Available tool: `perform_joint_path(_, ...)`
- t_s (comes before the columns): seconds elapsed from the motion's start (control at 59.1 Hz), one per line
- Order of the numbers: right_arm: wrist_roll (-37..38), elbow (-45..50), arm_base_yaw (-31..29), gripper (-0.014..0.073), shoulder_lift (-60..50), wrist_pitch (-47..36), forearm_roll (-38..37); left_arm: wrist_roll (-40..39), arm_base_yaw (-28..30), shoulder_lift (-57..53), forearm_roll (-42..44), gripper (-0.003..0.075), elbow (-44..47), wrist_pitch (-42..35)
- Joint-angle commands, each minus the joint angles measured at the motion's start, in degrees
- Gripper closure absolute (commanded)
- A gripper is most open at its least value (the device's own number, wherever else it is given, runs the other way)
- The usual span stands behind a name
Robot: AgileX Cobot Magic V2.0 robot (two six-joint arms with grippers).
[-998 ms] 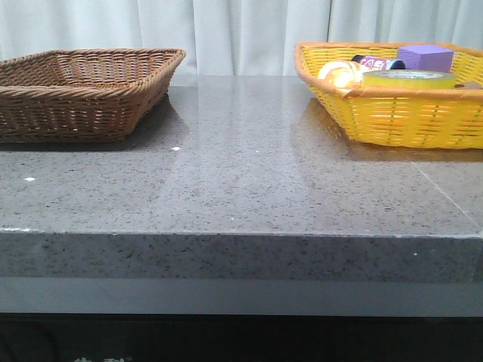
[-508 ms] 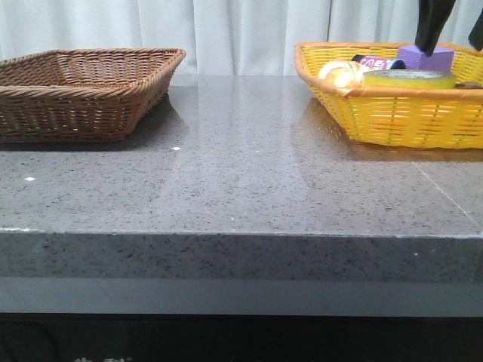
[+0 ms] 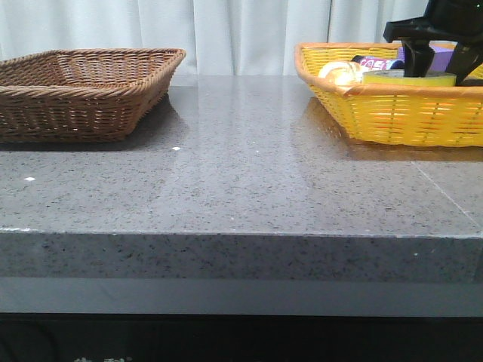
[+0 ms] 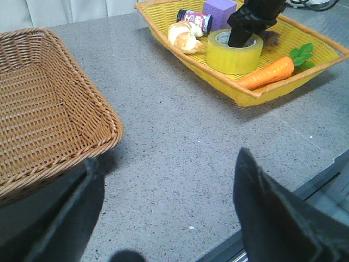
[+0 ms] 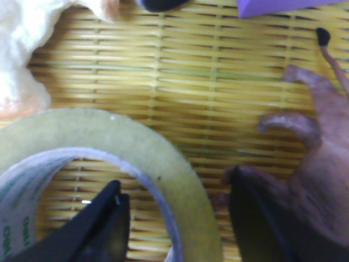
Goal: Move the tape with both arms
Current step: 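Reach the right gripper into the yellow basket and grasp the tape roll, then lift the tape roll with the right gripper and set it on the table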
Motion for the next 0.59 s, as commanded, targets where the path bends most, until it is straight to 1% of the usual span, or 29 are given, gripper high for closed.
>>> perform_joint_path(0.0,-0.4,-1.9,-0.4,0.0292,-3.1,-2.1,-0.3,-0.4,-0.4,0.2,-0.5,0.023,-2.2,-4.5)
perform_joint_path(0.135,-0.4,-3.1,-0.4,0.041,-3.2,-0.9,-0.3,-0.4,-0.4,0.2,-0.5,0.023,-2.2,-4.5)
perform_joint_path(0.186,-0.4,-4.0,-0.4,0.0436,-3.2,0.0,-0.3,-0.4,-0.4,0.2,-0.5,0.023,-2.2,-4.5)
perform_joint_path(0.355,-0.4,-7.5,-0.4,0.0444,-4.1,3.6,0.1,-0.4,-0.4,0.2,-0.5,0.023,-2.2,-4.5)
perform_joint_path(0.575,-0.4,-7.6,0.0,0.0444,-9.2,4.7,2.9,-0.4,-0.4,0.2,-0.5,0.023,-2.2,-4.5)
